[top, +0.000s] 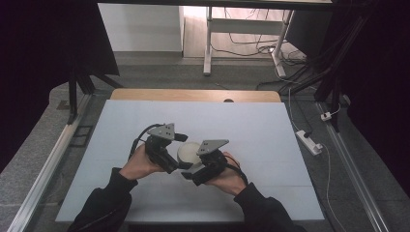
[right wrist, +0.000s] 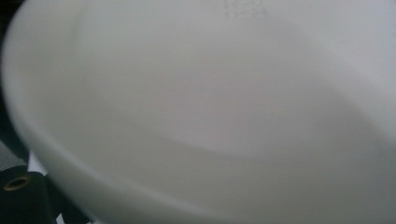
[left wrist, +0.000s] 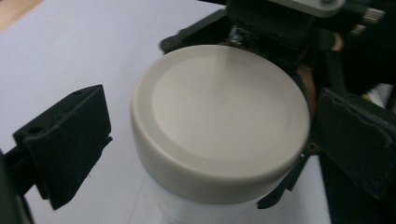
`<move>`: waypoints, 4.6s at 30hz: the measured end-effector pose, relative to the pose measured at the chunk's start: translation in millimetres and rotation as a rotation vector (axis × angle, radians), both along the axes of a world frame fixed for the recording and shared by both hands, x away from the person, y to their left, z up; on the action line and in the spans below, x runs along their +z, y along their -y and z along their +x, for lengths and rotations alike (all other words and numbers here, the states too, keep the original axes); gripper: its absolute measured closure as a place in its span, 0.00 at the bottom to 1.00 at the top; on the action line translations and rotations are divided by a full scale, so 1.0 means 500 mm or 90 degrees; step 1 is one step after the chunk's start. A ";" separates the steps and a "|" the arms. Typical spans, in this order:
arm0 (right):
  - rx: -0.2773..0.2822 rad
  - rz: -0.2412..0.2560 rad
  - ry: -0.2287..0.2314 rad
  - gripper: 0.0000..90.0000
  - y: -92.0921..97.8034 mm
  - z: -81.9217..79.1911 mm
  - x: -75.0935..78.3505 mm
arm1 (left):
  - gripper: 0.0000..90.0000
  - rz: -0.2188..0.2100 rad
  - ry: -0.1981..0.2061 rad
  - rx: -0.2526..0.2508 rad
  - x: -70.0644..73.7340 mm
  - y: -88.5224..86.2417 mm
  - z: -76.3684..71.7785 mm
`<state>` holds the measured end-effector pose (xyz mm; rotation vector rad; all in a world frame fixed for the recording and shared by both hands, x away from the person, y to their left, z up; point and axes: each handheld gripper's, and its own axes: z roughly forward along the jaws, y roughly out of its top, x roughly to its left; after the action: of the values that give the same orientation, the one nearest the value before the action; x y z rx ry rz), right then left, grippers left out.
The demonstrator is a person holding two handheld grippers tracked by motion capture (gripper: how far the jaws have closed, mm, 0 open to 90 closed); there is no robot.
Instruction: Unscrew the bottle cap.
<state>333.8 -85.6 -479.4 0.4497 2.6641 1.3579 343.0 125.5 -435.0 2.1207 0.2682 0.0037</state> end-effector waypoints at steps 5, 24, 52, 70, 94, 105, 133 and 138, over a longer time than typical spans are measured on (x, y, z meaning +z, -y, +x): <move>0.039 0.001 0.008 0.07 -0.007 -0.010 0.001 | 0.04 0.009 0.005 -0.032 -0.005 0.003 -0.002; -0.096 0.004 -0.004 0.07 -0.003 0.005 -0.008 | 0.09 0.032 0.013 0.154 -0.004 0.049 -0.018; 0.021 0.004 0.003 0.07 -0.006 -0.014 0.005 | 0.09 0.025 0.032 -0.023 0.004 0.009 -0.015; -0.110 -0.013 -0.009 0.07 0.005 0.009 -0.009 | 0.09 0.058 0.029 0.208 -0.004 0.074 -0.033; 0.028 0.003 0.005 0.07 -0.004 -0.018 0.008 | 0.08 0.036 0.046 0.002 0.008 0.023 -0.029; -0.061 -0.006 0.000 0.07 -0.003 -0.006 0.001 | 0.09 0.056 0.031 0.133 0.005 0.049 -0.030; -0.069 -0.016 0.004 0.07 -0.001 -0.003 -0.006 | 0.09 0.030 0.023 0.186 0.026 0.023 -0.030; -0.074 -0.017 0.005 0.07 0.005 0.002 -0.007 | 0.09 0.027 0.024 0.193 0.029 0.014 -0.031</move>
<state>335.0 -88.0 -482.7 0.5846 2.6014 1.2864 327.7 118.5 -420.4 2.1007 0.5688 0.2287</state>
